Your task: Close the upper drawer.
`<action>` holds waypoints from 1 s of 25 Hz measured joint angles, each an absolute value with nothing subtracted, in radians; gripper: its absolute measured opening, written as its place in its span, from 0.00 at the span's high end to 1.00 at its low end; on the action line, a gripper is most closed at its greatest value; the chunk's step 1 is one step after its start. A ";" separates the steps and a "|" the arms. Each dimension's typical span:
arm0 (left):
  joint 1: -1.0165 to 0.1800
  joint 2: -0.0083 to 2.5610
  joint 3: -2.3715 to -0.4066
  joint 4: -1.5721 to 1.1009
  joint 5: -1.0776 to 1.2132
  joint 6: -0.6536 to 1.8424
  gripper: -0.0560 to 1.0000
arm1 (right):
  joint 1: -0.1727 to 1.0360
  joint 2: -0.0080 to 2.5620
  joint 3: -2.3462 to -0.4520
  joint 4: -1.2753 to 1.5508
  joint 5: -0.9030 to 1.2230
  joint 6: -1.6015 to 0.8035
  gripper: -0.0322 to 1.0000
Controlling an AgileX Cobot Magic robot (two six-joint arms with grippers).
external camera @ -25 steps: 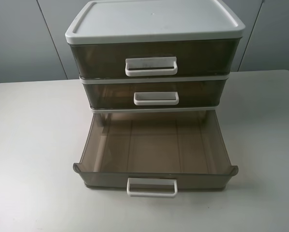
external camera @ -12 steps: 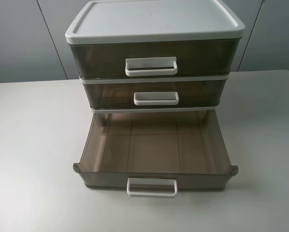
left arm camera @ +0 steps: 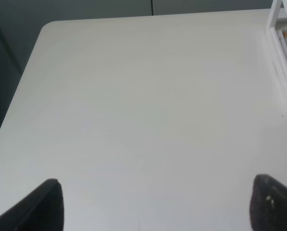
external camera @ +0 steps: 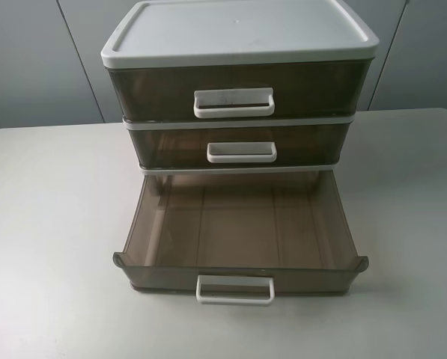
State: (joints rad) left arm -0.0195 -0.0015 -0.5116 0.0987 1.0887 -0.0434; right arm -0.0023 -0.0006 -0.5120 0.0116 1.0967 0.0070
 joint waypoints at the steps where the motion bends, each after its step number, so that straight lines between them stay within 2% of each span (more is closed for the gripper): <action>1: -0.019 -0.001 -0.512 0.099 1.089 -0.043 0.25 | -0.002 -0.001 -0.512 0.012 1.097 0.007 0.29; 25: -0.019 -0.001 -0.512 0.099 1.089 -0.045 0.25 | -0.002 -0.001 -0.512 0.012 1.097 0.007 0.29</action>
